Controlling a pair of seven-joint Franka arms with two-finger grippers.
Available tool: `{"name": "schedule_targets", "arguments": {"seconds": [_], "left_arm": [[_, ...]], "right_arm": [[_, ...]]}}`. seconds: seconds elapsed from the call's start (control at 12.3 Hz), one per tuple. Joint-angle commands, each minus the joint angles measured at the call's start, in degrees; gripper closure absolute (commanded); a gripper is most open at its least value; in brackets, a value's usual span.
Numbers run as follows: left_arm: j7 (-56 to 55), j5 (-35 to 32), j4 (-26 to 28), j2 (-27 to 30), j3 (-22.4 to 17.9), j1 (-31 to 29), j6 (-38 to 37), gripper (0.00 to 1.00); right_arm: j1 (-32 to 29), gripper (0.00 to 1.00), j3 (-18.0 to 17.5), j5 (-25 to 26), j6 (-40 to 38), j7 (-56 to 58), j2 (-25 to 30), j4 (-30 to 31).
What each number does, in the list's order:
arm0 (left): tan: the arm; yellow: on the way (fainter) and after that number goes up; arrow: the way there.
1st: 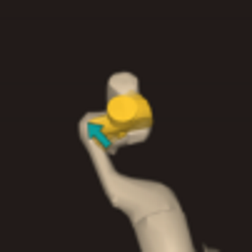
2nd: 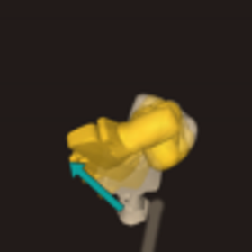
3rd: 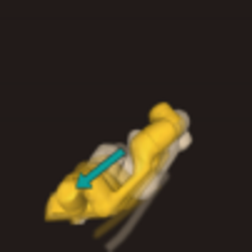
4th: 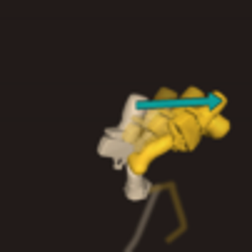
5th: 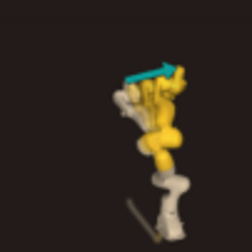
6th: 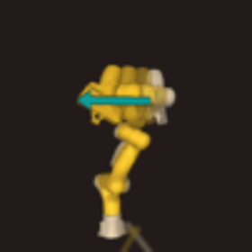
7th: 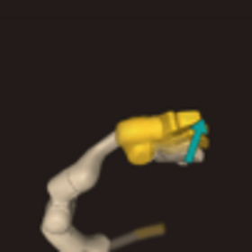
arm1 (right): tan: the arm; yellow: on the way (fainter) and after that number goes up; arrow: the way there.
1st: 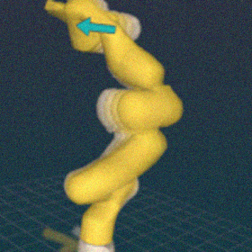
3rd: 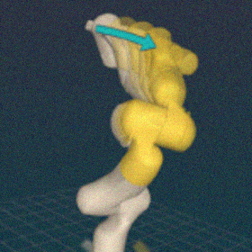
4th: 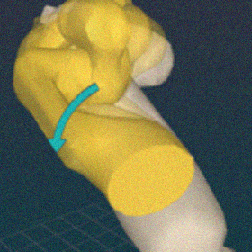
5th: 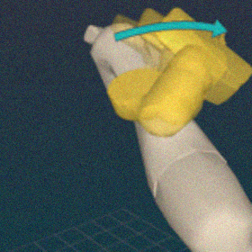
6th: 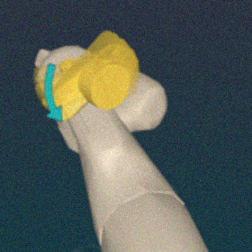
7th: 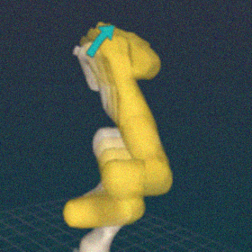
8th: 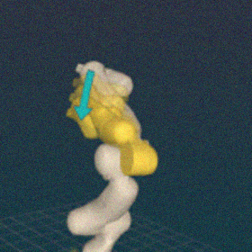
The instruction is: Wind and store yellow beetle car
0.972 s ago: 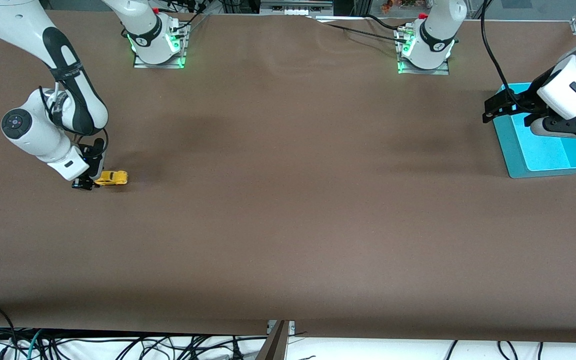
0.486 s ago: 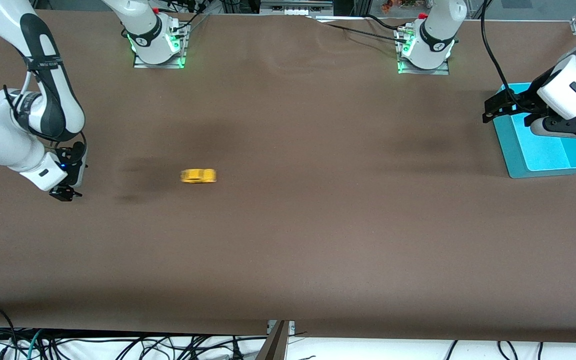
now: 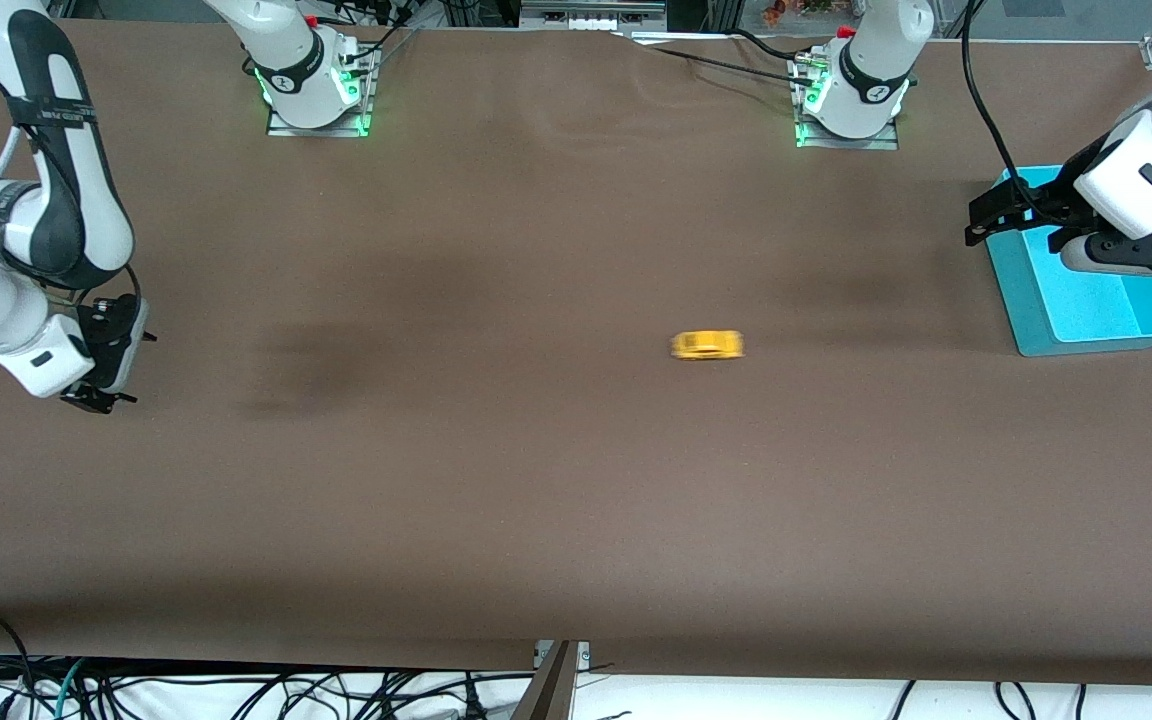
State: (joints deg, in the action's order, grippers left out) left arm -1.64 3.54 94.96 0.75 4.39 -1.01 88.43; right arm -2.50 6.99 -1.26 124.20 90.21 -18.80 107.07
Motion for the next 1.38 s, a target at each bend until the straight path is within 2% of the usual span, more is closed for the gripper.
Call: {"name": "schedule_targets", "arguments": {"seconds": [0.0,0.57,1.05,1.3], "left_arm": [[-0.12,-1.17,-0.74,-0.05,0.00,-0.04,-1.16,0.00],[-0.12,-1.08,-0.65,-0.14,0.00,-0.48,-1.16,0.00],[-0.03,-1.08,-0.56,-0.05,0.00,-0.75,-1.59,0.00],[-0.12,-1.08,-0.56,-0.05,0.18,-1.19,-1.60,0.00]], "right_arm": [[-0.14,0.00,-1.71,-0.59,-7.46,-9.93,0.08,-5.81],[-0.05,0.00,-3.21,-2.52,-18.19,-32.27,0.16,-13.29],[-0.14,0.00,-10.67,-2.52,-25.75,-69.75,6.48,-15.05],[0.04,0.00,-12.18,-1.74,-32.68,-78.95,6.84,-19.26]]}}
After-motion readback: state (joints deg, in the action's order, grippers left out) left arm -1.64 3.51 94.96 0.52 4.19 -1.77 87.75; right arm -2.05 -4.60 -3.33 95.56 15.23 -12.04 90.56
